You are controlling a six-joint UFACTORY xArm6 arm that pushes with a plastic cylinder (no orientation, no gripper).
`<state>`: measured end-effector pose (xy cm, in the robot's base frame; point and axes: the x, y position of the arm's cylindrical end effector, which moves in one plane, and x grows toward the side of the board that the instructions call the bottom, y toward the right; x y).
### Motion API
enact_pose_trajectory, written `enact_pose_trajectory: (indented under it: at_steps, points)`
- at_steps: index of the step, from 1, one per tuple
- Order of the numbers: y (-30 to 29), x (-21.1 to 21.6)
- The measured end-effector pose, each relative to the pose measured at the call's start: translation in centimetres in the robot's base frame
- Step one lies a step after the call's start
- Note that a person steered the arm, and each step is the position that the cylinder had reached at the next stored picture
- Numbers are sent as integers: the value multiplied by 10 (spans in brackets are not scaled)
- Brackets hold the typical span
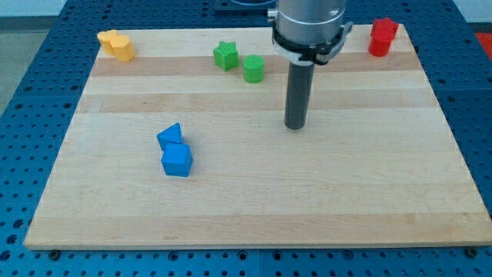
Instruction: Separate the blue blocks
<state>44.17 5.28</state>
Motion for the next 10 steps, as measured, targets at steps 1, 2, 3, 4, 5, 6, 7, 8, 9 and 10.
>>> enact_pose_trajectory:
  at_steps: [1, 2, 3, 4, 5, 6, 7, 8, 9, 10]
  points:
    - [-16, 14]
    - [-32, 27]
    - [-47, 41]
    - [-63, 51]
    - [-80, 52]
    - [-102, 52]
    - [-124, 52]
    - [-148, 52]
    - [-174, 52]
    - [-202, 52]
